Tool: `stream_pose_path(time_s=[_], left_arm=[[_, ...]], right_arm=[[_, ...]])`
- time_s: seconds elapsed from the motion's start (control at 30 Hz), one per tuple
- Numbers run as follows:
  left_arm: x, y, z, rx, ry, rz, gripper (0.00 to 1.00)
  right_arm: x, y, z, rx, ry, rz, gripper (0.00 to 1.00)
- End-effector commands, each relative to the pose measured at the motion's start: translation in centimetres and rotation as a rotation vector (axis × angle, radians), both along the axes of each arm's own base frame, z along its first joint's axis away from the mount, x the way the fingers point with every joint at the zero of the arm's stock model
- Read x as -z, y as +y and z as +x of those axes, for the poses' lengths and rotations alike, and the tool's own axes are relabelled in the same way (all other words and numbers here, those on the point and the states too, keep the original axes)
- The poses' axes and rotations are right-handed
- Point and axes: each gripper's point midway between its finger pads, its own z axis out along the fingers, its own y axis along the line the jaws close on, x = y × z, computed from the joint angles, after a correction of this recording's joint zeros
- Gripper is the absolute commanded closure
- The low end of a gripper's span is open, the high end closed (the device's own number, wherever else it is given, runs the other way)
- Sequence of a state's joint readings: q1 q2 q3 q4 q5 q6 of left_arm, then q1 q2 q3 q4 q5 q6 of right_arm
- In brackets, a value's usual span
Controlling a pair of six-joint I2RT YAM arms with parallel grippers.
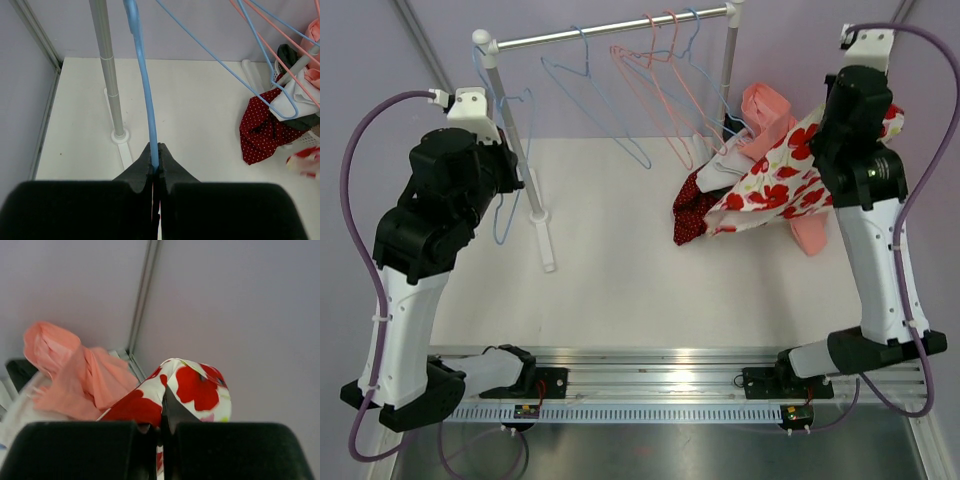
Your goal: Remove the skirt from the hanger
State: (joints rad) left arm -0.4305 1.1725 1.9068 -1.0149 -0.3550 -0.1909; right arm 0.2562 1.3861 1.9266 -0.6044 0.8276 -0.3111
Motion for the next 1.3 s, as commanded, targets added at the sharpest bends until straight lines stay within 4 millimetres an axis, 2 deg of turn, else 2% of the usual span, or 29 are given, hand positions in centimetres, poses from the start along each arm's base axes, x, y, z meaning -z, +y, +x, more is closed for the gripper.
stream_pose_path(time_s=[0.0, 0.03, 0.07, 0.1, 0.17, 0.23, 0.27, 0.3, 0.33, 0.37, 0.4, 0.43, 0.47, 0.5, 0.53, 0.57, 0.6, 0.63, 0.67, 0.7, 0.73, 0.77, 0.83, 0.93, 0.97, 1.0, 1.07, 1.13, 1.27], left_arm=[[-1.6, -0.2, 1.4, -0.012, -0.066, 0.003, 1.0], [-1.4, -0.5, 1.7, -0.004, -0.059, 0.006, 1.0], [-1.5, -0.6, 1.9, -0.002, -0.061, 0.004, 1.0], [-1.4, -0.7, 2.2, -0.001, -0.058, 0.004, 1.0], [-1.1, -1.0, 2.9, -0.001, -0.05, 0.014, 1.0], [-1.0, -1.1, 3.6, -0.01, -0.05, 0.025, 1.0], [-0.9, -1.3, 4.3, -0.015, -0.051, 0.035, 1.0], [-0.9, -1.3, 4.7, -0.02, -0.055, 0.04, 1.0], [-1.0, -1.2, 5.2, -0.036, -0.061, 0.049, 1.0], [-1.0, -1.3, 6.1, -0.044, -0.066, 0.06, 1.0], [-1.0, -1.3, 6.7, -0.054, -0.068, 0.071, 1.0], [-1.5, -1.1, 7.1, -0.076, -0.082, 0.079, 1.0], [-2.0, -0.9, 7.7, -0.092, -0.096, 0.092, 1.0], [-1.3, -1.2, 9.2, -0.101, -0.079, 0.113, 1.0], [-2.6, -1.0, 9.5, -0.118, -0.11, 0.107, 1.0], [-2.9, -1.0, 10.3, -0.128, -0.117, 0.124, 1.0], [-2.0, -1.3, 12.0, -0.141, -0.094, 0.147, 1.0], [-2.3, -1.5, 12.8, -0.144, -0.099, 0.149, 1.0], [-4.0, -1.3, 13.0, -0.151, -0.133, 0.141, 1.0], [-2.9, -2.0, 15.0, -0.15, -0.106, 0.156, 1.0], [-3.0, -2.1, 15.7, -0.151, -0.106, 0.159, 1.0], [-4.1, -1.9, 15.8, -0.155, -0.128, 0.144, 1.0], [-2.3, -2.7, 17.9, -0.148, -0.087, 0.137, 1.0], [-0.1, -3.3, 19.3, -0.131, -0.047, 0.093, 1.0], [0.5, -3.4, 19.4, -0.128, -0.037, 0.085, 1.0], [2.6, -3.8, 19.8, -0.116, 0.009, 0.091, 1.0], [3.1, -3.9, 19.4, -0.112, 0.017, 0.07, 1.0], [4.9, -4.1, 19.3, -0.104, 0.055, 0.066, 1.0], [6.0, -4.0, 18.3, -0.089, 0.084, 0.058, 1.0]], right_arm=[[-3.7, 2.0, 3.8, -0.124, -0.159, 0.14, 1.0], [-3.7, 2.2, 5.2, -0.143, -0.156, 0.138, 1.0], [-4.9, 2.1, 5.9, -0.145, -0.185, 0.143, 1.0], [-2.6, 2.3, 9.1, -0.137, -0.133, 0.15, 1.0], [-1.8, 1.5, 11.3, -0.139, -0.122, 0.183, 1.0], [2.8, 3.0, 14.9, -0.212, -0.034, 0.279, 0.95], [5.5, 3.2, 15.0, -0.238, 0.07, 0.312, 0.82], [8.3, 4.8, 16.0, -0.286, 0.129, 0.409, 0.71], [10.0, 5.5, 15.8, -0.302, 0.176, 0.447, 0.62], [14.8, 6.4, 16.0, -0.313, 0.282, 0.488, 0.36], [14.4, 7.0, 14.6, -0.341, 0.256, 0.529, 0.25], [14.2, 8.2, 15.3, -0.412, 0.19, 0.556, 0.16], [20.7, 8.6, 14.1, -0.395, 0.297, 0.597, 0.05], [19.7, 9.0, 12.5, -0.417, 0.242, 0.633, 0.01], [23.3, 9.5, 11.6, -0.427, 0.282, 0.664, 0.01], [24.3, 9.7, 10.8, -0.433, 0.294, 0.683, 0.01], [24.2, 10.2, 9.8, -0.452, 0.286, 0.712, 0.01], [26.7, 10.7, 8.8, -0.461, 0.33, 0.739, 0.0], [27.5, 11.0, 8.2, -0.474, 0.346, 0.758, 0.0], [27.6, 11.7, 7.3, -0.503, 0.348, 0.784, 0.0], [29.1, 11.9, 6.5, -0.505, 0.372, 0.797, 0.01], [29.5, 12.1, 6.1, -0.506, 0.378, 0.8, 0.0], [29.6, 12.5, 5.4, -0.512, 0.374, 0.807, 0.0], [28.3, 13.5, 5.2, -0.542, 0.368, 0.805, 0.01], [28.1, 13.8, 5.2, -0.551, 0.37, 0.802, 0.01], [27.8, 14.0, 5.1, -0.556, 0.369, 0.798, 0.01], [27.5, 14.2, 4.9, -0.562, 0.37, 0.796, 0.02], [27.5, 14.2, 4.5, -0.556, 0.373, 0.795, 0.02], [27.5, 13.9, 3.5, -0.537, 0.378, 0.795, 0.02]])
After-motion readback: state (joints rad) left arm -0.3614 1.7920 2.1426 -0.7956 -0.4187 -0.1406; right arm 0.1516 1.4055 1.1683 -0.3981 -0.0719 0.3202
